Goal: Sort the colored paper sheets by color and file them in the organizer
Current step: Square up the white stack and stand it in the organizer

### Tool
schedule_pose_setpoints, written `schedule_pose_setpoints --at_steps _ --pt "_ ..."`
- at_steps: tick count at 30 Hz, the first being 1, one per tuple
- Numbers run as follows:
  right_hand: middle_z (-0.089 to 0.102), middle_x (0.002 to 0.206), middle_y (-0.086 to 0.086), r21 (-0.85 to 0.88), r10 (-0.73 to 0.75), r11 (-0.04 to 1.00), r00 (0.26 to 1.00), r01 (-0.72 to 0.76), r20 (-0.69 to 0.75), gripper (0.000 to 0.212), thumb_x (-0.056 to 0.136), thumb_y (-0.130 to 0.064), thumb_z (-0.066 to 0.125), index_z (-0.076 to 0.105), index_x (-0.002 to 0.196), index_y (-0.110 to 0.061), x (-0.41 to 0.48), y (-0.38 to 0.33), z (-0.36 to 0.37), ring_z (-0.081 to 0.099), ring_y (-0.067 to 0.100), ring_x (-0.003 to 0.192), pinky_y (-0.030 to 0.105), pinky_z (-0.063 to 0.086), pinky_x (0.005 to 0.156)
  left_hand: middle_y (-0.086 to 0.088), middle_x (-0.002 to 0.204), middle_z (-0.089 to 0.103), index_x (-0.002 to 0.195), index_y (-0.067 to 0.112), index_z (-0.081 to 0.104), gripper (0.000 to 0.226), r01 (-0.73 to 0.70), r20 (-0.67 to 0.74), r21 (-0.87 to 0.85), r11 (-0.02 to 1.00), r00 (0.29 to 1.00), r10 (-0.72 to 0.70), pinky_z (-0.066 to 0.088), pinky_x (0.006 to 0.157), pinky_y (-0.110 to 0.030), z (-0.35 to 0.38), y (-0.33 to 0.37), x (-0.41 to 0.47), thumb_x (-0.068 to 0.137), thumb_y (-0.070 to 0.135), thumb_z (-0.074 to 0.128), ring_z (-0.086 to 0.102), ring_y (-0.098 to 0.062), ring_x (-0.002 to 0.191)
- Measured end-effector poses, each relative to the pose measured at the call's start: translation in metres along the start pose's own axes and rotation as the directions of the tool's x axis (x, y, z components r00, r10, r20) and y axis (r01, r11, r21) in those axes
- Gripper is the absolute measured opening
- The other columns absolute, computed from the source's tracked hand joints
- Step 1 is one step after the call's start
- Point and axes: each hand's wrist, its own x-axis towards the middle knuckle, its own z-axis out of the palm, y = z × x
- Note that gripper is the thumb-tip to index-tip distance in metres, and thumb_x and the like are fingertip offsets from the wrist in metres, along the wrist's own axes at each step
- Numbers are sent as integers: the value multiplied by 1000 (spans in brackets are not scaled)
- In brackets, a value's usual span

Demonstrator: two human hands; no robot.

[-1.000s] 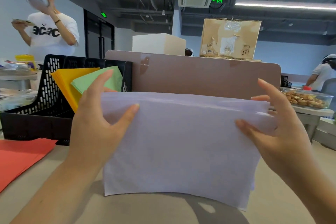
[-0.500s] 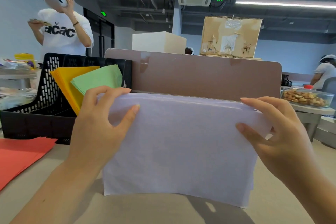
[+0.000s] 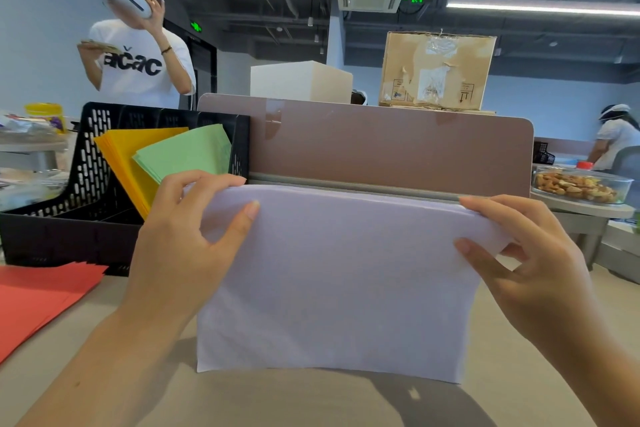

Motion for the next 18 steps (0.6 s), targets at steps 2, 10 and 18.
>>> schedule_pose_setpoints --at_steps 2,10,18 --pt "61 105 -4 147 70 987 997 -65 -29 42 77 -17 67 60 116 -28 -2 -2 2 58 11 91 21 53 73 4 110 53 111 27 64 36 -5 -13 -41 999 1000 4 31 81 -6 1 -2 0 79 43 64 41 2 100" --pt "73 84 13 636 419 335 715 -695 560 65 24 -45 93 76 79 -15 -31 18 28 70 23 69 31 57 55 -7 89 76 83 18 77 65 646 547 -674 357 762 -346 57 58 -29 12 -20 -18 31 55 91 73 -22 77" --pt "75 90 7 639 307 493 805 -591 508 53 42 -45 87 75 88 -23 -21 1 23 72 25 81 30 57 62 8 76 75 79 22 70 15 555 344 -660 506 823 -452 56 56 -26 17 -3 -13 65 27 75 71 -9 66"
